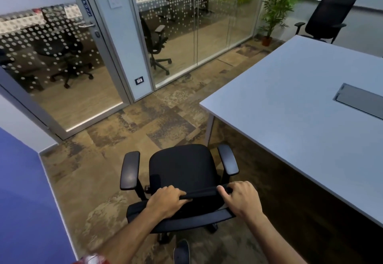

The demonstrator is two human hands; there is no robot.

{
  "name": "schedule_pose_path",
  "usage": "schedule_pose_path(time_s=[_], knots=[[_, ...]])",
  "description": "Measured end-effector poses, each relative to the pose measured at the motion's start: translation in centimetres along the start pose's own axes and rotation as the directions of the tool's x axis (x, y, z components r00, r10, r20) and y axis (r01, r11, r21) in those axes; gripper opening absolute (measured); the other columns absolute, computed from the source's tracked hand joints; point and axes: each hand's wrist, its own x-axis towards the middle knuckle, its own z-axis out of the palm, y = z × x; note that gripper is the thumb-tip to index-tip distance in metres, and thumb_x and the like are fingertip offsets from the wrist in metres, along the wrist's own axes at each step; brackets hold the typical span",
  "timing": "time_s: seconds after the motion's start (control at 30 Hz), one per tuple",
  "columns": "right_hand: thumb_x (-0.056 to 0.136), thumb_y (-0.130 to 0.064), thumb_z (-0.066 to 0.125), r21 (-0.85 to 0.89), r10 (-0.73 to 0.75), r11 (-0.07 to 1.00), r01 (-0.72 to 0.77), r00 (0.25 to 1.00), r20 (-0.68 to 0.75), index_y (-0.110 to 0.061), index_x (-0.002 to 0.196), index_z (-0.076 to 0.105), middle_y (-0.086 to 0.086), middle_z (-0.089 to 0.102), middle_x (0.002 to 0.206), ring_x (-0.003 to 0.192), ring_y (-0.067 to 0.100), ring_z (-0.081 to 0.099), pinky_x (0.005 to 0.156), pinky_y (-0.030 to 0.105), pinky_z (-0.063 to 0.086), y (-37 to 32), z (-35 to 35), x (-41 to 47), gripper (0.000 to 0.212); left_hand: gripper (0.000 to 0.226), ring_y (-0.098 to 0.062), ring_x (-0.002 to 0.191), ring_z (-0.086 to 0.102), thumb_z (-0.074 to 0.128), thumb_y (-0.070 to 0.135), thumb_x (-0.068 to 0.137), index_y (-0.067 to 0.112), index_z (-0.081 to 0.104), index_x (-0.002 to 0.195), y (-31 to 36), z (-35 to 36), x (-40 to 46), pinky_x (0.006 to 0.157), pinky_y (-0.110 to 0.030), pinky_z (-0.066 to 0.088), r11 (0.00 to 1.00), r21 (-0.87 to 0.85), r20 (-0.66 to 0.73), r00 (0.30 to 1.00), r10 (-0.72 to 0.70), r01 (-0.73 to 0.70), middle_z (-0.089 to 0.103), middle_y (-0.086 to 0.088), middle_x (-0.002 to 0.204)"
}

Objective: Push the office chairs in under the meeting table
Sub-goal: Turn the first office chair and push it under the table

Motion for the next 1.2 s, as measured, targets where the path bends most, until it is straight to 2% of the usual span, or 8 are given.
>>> schedule_pose_path(time_s=[0.2, 0.37, 0.57, 0.7, 0.8, 0.97, 1.07, 1.2], knots=[[0.091, -0.073, 0.032, 0.024, 0.132, 0.991, -0.132, 0.991, -0.018, -0.026, 0.061, 0.066, -0.009, 0.061, 0.061, 0.065, 0.008, 0.057, 0.078, 0.030, 0.047, 3.9, -0.8, -6.4, 0.065, 0.054, -0.025, 0.096, 0.067, 0.037, 0.073, 0.092, 0.041, 0.066, 0.125, 5.2, 1.2, -0.8, 0.079, -0.040, 0.052, 0.994, 0.001, 0.047, 0.993, 0.110, -0.110, 0.073, 0.001, 0.109], [0.091, -0.069, 0.040, 0.051, 0.200, 0.979, -0.197, 0.978, -0.051, -0.029, 0.053, 0.057, -0.011, 0.051, 0.051, 0.055, 0.008, 0.052, 0.066, 0.027, 0.041, 6.8, -1.7, -10.2, 0.058, 0.056, -0.027, 0.095, 0.067, 0.039, 0.072, 0.093, 0.037, 0.066, 0.127, 8.9, 2.3, -0.6, 0.077, -0.040, 0.050, 0.976, 0.018, 0.071, 0.974, 0.217, -0.219, 0.072, -0.002, 0.107], [0.091, -0.070, 0.039, 0.073, 0.316, 0.947, -0.312, 0.948, -0.044, -0.034, 0.082, 0.077, -0.017, 0.069, 0.075, 0.075, 0.003, 0.059, 0.074, 0.026, 0.046, 10.2, -2.3, -13.3, 0.053, 0.059, -0.030, 0.100, 0.066, 0.039, 0.070, 0.095, 0.031, 0.064, 0.132, 13.0, 2.4, 0.1, 0.081, -0.043, 0.051, 0.944, 0.054, 0.108, 0.942, 0.319, -0.325, 0.070, -0.006, 0.114], [0.091, -0.068, 0.042, 0.058, 0.347, 0.937, -0.344, 0.935, -0.075, -0.035, 0.086, 0.079, -0.020, 0.071, 0.079, 0.077, 0.001, 0.060, 0.069, 0.025, 0.041, 11.7, -2.5, -14.3, 0.049, 0.066, -0.031, 0.102, 0.065, 0.040, 0.074, 0.094, 0.027, 0.063, 0.134, 14.8, 2.0, 0.4, 0.083, -0.043, 0.051, 0.933, 0.042, 0.131, 0.928, 0.349, -0.357, 0.069, -0.008, 0.117], [0.091, -0.069, 0.043, 0.054, 0.370, 0.929, -0.367, 0.926, -0.071, -0.038, 0.091, 0.079, -0.022, 0.072, 0.084, 0.081, 0.001, 0.061, 0.072, 0.025, 0.045, 12.7, -2.6, -14.8, 0.048, 0.074, -0.031, 0.101, 0.065, 0.039, 0.079, 0.090, 0.024, 0.065, 0.130, 15.8, 1.5, 0.6, 0.083, -0.044, 0.051, 0.929, -0.004, 0.148, 0.918, 0.367, -0.370, 0.071, -0.008, 0.113], [0.086, -0.075, 0.040, 0.084, 0.427, 0.901, -0.427, 0.904, 0.012, -0.042, 0.096, 0.078, -0.022, 0.073, 0.089, 0.085, 0.001, 0.064, 0.072, 0.028, 0.047, 13.7, -3.0, -14.5, 0.051, 0.091, -0.028, 0.099, 0.065, 0.030, 0.094, 0.078, 0.025, 0.070, 0.123, 16.1, 0.8, 1.0, 0.078, -0.041, 0.048, 0.924, -0.083, 0.147, 0.912, 0.383, -0.374, 0.072, -0.006, 0.109], [0.082, -0.077, 0.042, 0.152, 0.442, 0.881, -0.447, 0.894, 0.071, -0.041, 0.093, 0.079, -0.019, 0.075, 0.089, 0.084, 0.007, 0.067, 0.070, 0.031, 0.051, 12.9, -3.8, -12.4, 0.052, 0.083, -0.026, 0.092, 0.066, 0.024, 0.089, 0.083, 0.028, 0.073, 0.109, 14.2, -0.7, 2.0, 0.074, -0.039, 0.046, 0.926, -0.118, 0.065, 0.928, 0.367, -0.358, 0.073, -0.002, 0.100], [0.081, -0.075, 0.044, 0.296, 0.395, 0.865, -0.405, 0.914, 0.097, -0.039, 0.094, 0.079, -0.022, 0.074, 0.089, 0.079, -0.002, 0.061, 0.070, 0.028, 0.049, 9.0, -3.7, -7.8, 0.051, 0.071, -0.026, 0.102, 0.066, 0.027, 0.078, 0.091, 0.027, 0.071, 0.114, 8.9, -2.5, 5.0, 0.083, -0.042, 0.052, 0.945, -0.086, -0.021, 0.949, 0.315, -0.315, 0.073, -0.001, 0.111]])
